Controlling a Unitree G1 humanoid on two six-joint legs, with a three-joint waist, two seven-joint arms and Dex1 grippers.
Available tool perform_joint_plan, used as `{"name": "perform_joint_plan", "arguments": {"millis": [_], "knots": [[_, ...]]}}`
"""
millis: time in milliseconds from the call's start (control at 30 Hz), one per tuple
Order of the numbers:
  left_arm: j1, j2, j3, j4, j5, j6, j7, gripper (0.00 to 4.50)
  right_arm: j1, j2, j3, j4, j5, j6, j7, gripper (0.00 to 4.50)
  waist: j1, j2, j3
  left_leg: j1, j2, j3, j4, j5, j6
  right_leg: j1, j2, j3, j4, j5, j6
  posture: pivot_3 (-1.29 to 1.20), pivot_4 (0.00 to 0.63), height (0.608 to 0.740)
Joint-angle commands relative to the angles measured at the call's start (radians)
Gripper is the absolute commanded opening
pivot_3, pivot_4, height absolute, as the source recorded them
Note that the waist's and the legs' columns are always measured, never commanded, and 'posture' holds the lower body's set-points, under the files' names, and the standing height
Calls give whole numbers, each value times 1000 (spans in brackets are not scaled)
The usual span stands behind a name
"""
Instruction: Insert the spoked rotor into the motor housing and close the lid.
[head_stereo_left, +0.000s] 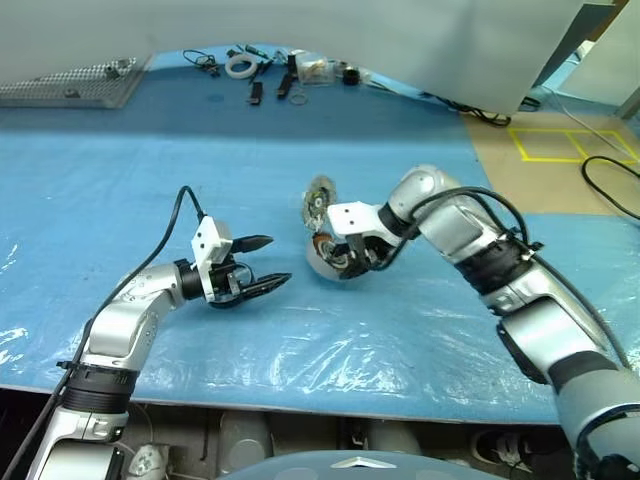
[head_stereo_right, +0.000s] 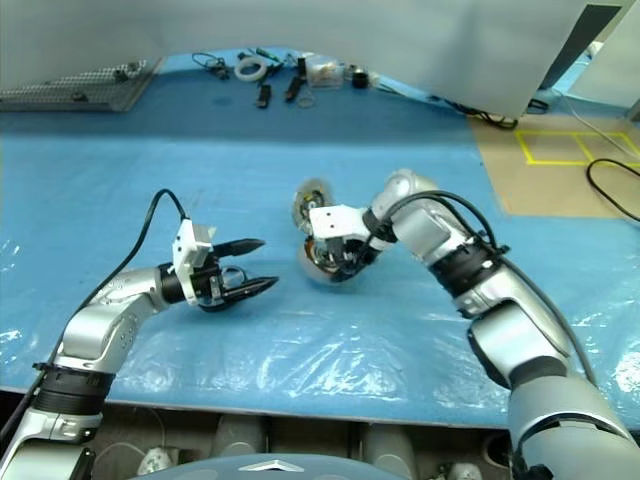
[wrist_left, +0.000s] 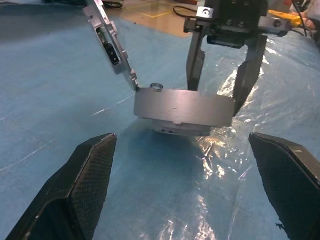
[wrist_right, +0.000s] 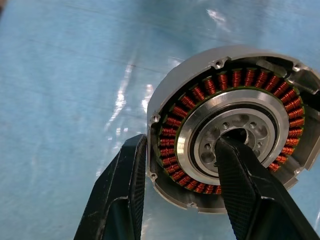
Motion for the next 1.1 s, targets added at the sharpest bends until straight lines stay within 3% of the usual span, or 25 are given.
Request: {"name": "perform_joint_plan", "arguments": {"millis": [33, 533, 867, 1100], "knots": [[-34, 0, -5, -7, -9, -6, -15, 4500, 11, -52, 14, -157, 72, 83, 58, 1957, 0, 0, 0, 1, 0, 0, 0, 0, 0, 0, 0, 1, 1, 0, 0, 0, 150, 740], [15, -29, -45, -58, -15, 24, -1, 4500, 46, -103, 104, -249, 102, 269, -3, 1957, 4, 0, 0, 1, 0, 3, 0, 0, 0, 0, 0, 2, 1, -1, -2, 0, 150, 740], [65, -26, -37, -108, -20, 41, 25, 4500, -2, 56, 165, -126, 100, 465, -104, 1957, -2, 0, 0, 5, 0, 3, 0, -1, -1, 1, 0, 4, 3, -1, -2, 0, 150, 740], [71, -29, -34, -113, -18, 39, 38, 4500, -25, 80, 199, -96, 120, 545, -124, 1957, -1, 0, 0, 14, -1, 5, 0, -3, -4, 5, 0, 8, 7, -1, -2, 0, 150, 740]]}}
